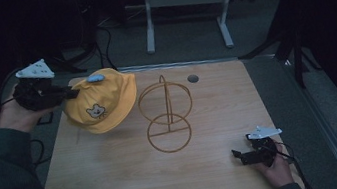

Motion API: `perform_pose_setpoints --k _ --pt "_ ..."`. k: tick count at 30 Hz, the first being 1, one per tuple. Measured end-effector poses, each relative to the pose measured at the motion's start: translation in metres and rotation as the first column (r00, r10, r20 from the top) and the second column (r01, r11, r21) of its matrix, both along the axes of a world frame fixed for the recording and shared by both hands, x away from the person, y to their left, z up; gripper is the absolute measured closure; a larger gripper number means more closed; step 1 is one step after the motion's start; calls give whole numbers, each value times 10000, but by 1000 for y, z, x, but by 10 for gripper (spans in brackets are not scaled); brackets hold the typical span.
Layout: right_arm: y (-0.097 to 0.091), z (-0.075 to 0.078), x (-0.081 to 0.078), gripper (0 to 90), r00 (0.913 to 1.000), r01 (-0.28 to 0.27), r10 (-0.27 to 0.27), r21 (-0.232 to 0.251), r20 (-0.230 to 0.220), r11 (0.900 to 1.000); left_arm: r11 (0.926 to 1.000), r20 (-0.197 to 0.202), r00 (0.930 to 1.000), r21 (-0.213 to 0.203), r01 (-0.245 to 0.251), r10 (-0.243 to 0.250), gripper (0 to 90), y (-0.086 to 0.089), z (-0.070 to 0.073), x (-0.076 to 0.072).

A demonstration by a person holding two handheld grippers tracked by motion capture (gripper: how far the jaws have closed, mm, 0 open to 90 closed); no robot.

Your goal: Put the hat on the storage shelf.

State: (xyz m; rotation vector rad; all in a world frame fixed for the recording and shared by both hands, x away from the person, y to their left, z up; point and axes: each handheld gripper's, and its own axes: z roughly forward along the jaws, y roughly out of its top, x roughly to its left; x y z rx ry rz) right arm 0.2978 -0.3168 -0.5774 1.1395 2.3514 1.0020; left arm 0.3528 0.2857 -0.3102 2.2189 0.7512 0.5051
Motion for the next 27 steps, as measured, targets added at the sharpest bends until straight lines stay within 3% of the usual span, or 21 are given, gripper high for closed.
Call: perform_pose_setpoints --k 27 --pt "0 0 0 112 10000 -1 1 1 1 10000 9990 168 9988 57 448 -449 842 -9 23 -2"
